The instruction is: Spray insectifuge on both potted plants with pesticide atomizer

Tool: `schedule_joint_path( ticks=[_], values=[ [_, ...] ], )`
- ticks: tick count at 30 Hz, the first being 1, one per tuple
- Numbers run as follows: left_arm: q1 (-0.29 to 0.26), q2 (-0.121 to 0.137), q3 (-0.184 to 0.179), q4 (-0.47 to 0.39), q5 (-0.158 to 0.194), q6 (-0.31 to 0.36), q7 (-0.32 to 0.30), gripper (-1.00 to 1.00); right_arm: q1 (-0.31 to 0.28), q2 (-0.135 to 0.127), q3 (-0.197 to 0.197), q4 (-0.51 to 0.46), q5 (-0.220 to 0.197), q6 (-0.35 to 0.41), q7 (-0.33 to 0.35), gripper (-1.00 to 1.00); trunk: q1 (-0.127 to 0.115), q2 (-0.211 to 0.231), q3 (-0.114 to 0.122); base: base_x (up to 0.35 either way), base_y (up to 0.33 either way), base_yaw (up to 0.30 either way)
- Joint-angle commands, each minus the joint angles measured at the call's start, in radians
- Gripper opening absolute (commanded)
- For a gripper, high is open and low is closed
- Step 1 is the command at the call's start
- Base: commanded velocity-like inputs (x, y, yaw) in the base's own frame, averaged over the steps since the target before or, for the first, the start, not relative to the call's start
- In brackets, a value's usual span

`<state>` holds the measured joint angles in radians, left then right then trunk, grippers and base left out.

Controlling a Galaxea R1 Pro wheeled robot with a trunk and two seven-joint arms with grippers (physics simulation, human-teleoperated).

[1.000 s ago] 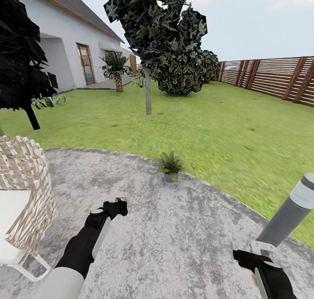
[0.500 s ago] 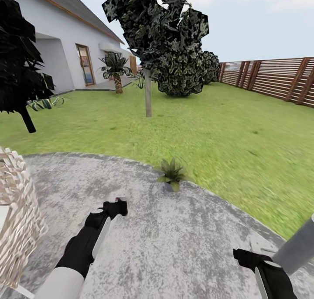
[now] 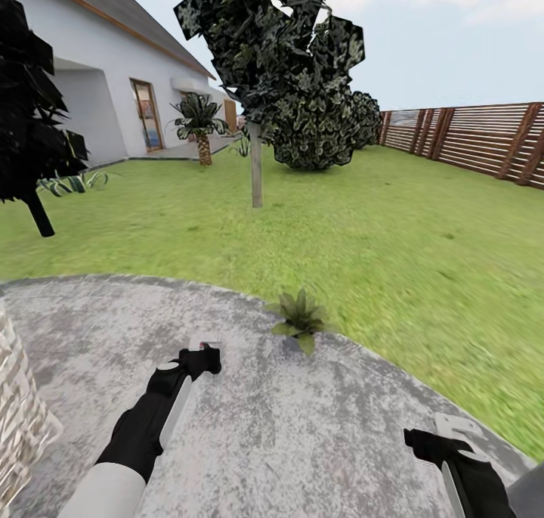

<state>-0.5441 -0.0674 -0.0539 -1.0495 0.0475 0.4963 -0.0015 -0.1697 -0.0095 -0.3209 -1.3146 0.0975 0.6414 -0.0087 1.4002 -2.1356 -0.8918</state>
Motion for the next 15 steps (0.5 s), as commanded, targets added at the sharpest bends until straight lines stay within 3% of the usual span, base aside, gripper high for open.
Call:
schedule_joint_path(
  ticks=[1, 15],
  values=[
    [0.000, 0.000, 0.000, -0.001, 0.005, 0.005, 0.000, -1.00, -0.001, 0.000, 0.000, -0.001, 0.010, 0.006, 0.003, 1.00, 0.000, 0.000, -0.001, 0.338, 0.000, 0.000],
    [0.000, 0.000, 0.000, -0.001, 0.005, 0.005, 0.000, -1.00, -0.001, 0.000, 0.000, -0.001, 0.010, 0.006, 0.003, 1.00, 0.000, 0.000, 0.000, 0.338, 0.084, -0.006]
  ],
)
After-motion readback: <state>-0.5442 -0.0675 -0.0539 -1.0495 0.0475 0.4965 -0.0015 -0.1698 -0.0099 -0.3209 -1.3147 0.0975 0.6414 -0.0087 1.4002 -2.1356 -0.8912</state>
